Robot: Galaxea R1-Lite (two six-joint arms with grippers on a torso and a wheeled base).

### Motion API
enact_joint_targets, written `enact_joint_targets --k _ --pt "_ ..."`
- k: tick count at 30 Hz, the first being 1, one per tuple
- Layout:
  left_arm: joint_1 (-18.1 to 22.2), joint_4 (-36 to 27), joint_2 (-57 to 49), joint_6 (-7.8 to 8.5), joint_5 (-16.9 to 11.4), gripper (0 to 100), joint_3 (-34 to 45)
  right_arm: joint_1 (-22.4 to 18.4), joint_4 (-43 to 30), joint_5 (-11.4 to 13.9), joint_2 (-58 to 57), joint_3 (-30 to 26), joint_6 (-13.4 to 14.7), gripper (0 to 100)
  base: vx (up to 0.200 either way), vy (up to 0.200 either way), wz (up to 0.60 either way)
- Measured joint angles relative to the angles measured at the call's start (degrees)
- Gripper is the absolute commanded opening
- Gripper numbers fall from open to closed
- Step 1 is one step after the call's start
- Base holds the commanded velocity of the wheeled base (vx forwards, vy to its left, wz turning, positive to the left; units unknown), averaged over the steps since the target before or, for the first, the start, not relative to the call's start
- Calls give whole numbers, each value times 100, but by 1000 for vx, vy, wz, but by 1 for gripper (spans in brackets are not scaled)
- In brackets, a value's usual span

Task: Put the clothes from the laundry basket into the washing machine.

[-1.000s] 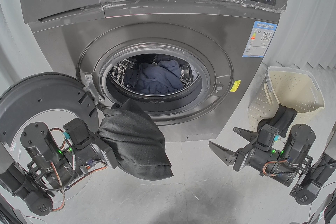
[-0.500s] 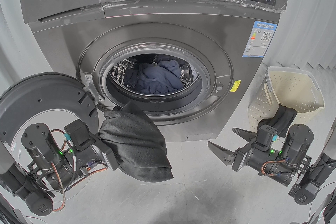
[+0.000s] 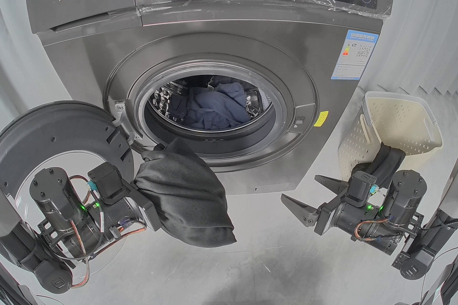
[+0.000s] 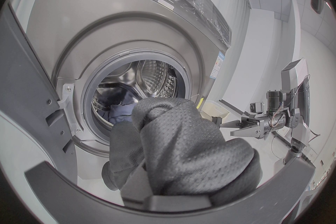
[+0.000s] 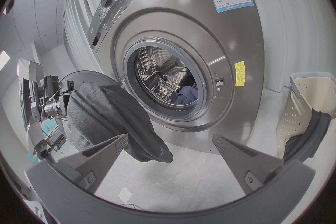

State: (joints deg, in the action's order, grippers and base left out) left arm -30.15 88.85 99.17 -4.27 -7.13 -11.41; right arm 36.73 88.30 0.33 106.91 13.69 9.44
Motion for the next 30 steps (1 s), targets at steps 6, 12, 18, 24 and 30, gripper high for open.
enact_joint_targets --k 6,12,18,24,30 --pt "-28 6 24 6 0 0 26 6 2 -1 0 -2 4 100 0 0 0" --pt "-66 5 110 13 2 0 11 6 0 0 1 -7 6 100 167 0 0" --pt "-88 6 177 17 2 0 4 21 0 -1 1 -7 6 100 133 0 0" --pt "-127 11 201 17 7 0 4 83 2 -1 1 -11 11 100 0 0 0" --pt "-234 11 247 35 35 0 -11 135 0 0 4 -24 33 100 0 0 0"
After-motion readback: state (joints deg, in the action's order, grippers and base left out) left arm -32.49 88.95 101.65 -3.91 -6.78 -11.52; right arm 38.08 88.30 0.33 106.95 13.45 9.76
